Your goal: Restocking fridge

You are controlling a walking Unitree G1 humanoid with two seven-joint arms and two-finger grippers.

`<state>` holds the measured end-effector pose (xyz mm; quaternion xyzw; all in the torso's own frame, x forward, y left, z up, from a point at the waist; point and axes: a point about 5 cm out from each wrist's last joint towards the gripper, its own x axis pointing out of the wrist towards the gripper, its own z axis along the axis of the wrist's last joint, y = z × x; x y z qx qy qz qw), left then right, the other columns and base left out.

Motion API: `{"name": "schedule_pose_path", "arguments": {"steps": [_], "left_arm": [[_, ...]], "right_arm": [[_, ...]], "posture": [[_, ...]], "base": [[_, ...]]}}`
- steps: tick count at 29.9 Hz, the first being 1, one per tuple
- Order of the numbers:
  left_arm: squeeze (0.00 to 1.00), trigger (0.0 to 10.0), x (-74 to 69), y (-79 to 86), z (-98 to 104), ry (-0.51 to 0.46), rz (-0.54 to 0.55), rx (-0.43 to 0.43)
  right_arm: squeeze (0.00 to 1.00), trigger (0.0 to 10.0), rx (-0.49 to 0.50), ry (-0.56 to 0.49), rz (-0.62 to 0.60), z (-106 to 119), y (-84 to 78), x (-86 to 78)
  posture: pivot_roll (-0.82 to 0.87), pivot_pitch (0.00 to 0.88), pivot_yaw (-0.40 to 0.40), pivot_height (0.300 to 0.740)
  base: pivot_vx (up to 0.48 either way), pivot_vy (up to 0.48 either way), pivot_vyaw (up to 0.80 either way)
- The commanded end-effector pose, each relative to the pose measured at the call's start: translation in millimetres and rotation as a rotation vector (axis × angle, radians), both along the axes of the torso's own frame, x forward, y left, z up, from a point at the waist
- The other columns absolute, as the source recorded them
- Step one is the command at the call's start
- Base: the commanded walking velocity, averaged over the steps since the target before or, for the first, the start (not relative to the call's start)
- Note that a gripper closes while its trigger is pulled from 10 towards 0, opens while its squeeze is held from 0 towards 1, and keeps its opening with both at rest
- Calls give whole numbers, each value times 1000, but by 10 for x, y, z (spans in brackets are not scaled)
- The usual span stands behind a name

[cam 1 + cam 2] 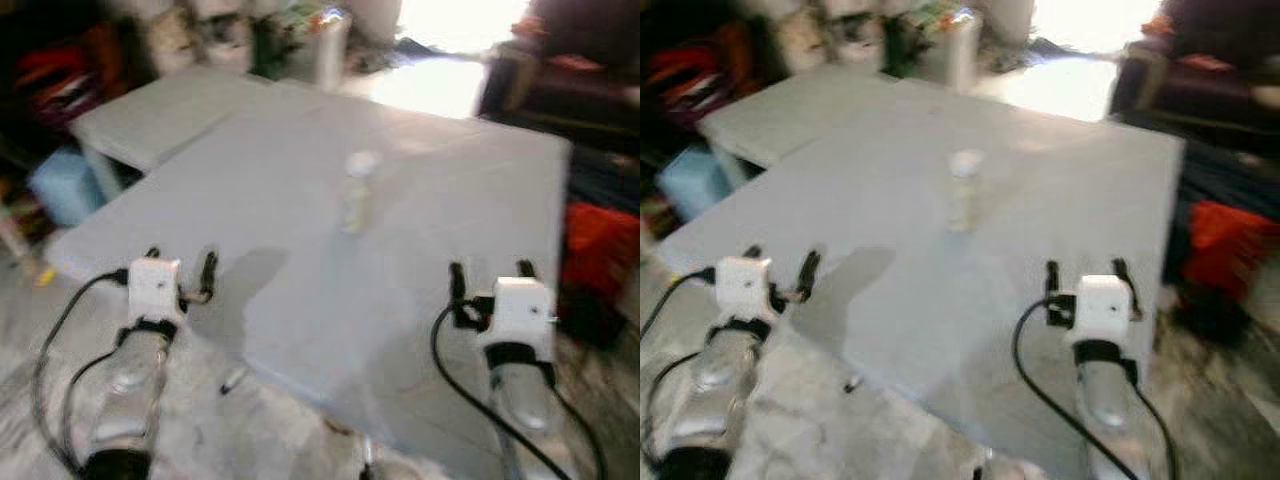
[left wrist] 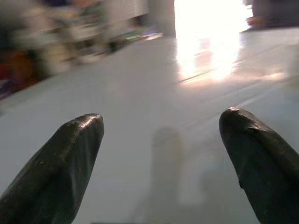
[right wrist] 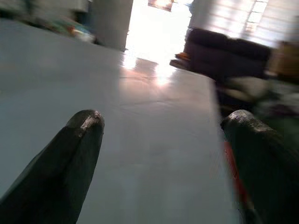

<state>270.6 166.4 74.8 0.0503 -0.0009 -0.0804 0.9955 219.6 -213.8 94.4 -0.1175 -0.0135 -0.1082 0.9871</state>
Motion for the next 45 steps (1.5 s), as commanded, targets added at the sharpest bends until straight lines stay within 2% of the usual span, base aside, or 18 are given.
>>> {"name": "schedule_pose_path", "arguments": {"steps": [1, 8, 17, 19, 21, 23, 26, 29, 31, 32, 34, 40, 43, 45], "left_arm": [[0, 10000, -34, 224, 0, 14, 61, 27], [0, 10000, -19, 206, 25, -8, 57, 22], [0, 10000, -18, 162, 31, -10, 47, 21], [0, 10000, -18, 165, 32, -10, 47, 21], [0, 10000, -14, 166, 39, -11, 47, 24], [0, 10000, -11, 166, 43, -11, 47, 24], [0, 10000, -6, 170, 60, -14, 48, 28], [0, 10000, -7, 184, 71, -12, 53, 37], [0, 10000, -12, 198, 84, -14, 60, 46], [0, 10000, -12, 198, 84, -14, 60, 46], [0, 10000, -14, 204, 100, -16, 68, 61], [0, 10000, -8, 218, 126, -17, 66, 70], [0, 10000, -7, 223, 133, -17, 67, 71], [0, 10000, -5, 232, 154, -16, 65, 78]], "right_arm": [[0, 10000, 24, -26, 42, 47, 148, 58], [0, 10000, 19, -24, 54, 37, 185, 65], [0, 10000, 20, -23, 64, 39, 198, 74], [0, 10000, 12, -21, 95, 38, 240, 83], [0, 10000, 10, -22, 200, 73, 354, 136], [0, 10000, 8, -22, 221, 84, 374, 150], [0, 10000, 16, -41, 264, 188, 370, 294], [0, 10000, -32, -70, 300, 291, 342, 439], [0, 10000, -34, -78, 316, 351, 325, 542], [0, 10000, -34, -78, 316, 351, 325, 542], [0, 10000, -55, -89, 364, 439, 324, 669], [0, 10000, -108, -108, 437, 548, 374, 850], [0, 10000, -112, -115, 442, 576, 375, 885], [0, 10000, -125, -147, 429, 702, 322, 1014]], "posture": [[-101, 9, 11, 740], [-103, 9, 11, 740], [-102, 15, 14, 740], [-102, 17, 15, 740], [-100, 24, 19, 740], [-100, 25, 20, 740], [-93, 41, 26, 740], [-84, 55, 33, 740], [-73, 62, 39, 740], [-73, 62, 39, 740], [-61, 74, 46, 740], [-40, 84, 54, 740], [-33, 87, 58, 740], [-20, 96, 64, 740]], "base": [[0, 435, 0], [0, 439, 0], [0, 0, 0], [0, 0, 0], [0, 0, 0], [0, 0, 0], [0, 0, 0], [0, 0, 0], [0, 0, 0], [0, 0, 0], [0, 0, 0], [0, 0, 0], [0, 0, 0], [0, 0, 0]]}}
